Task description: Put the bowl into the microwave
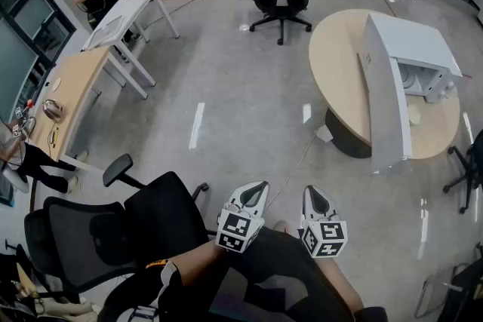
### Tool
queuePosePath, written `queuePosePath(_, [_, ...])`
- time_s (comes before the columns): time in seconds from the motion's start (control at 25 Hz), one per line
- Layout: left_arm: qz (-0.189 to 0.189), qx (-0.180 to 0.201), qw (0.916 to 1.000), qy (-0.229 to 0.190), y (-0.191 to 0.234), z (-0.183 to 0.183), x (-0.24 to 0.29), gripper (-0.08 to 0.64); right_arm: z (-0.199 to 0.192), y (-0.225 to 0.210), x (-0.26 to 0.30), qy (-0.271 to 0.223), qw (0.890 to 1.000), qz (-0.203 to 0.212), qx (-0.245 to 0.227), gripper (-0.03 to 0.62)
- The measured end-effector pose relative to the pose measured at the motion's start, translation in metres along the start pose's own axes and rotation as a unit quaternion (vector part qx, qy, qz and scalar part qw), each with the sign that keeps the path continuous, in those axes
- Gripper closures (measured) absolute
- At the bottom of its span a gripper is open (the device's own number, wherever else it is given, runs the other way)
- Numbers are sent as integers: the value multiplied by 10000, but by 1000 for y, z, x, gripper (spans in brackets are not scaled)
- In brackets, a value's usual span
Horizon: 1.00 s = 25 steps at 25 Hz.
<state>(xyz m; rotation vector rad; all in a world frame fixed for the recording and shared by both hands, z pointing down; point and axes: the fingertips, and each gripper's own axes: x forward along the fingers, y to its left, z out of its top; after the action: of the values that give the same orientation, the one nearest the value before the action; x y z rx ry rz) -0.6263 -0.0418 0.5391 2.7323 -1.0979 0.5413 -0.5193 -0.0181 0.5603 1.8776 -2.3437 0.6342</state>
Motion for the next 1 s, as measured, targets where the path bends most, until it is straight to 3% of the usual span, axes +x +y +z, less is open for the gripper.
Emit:
queuePosePath(0.24, [-188, -19, 9996, 219, -30, -4, -13, 514, -10, -4, -32, 156, 9997, -151, 123, 577])
queuePosePath(0.72, [-415, 173, 9988, 196, -50, 6, -1, 514, 1, -23, -45, -30, 9991, -382, 193, 577])
queuePosePath(1.0, [-492, 24, 9981, 357, -51, -7, 5, 514, -13, -24, -44, 188, 9986, -424, 269, 577])
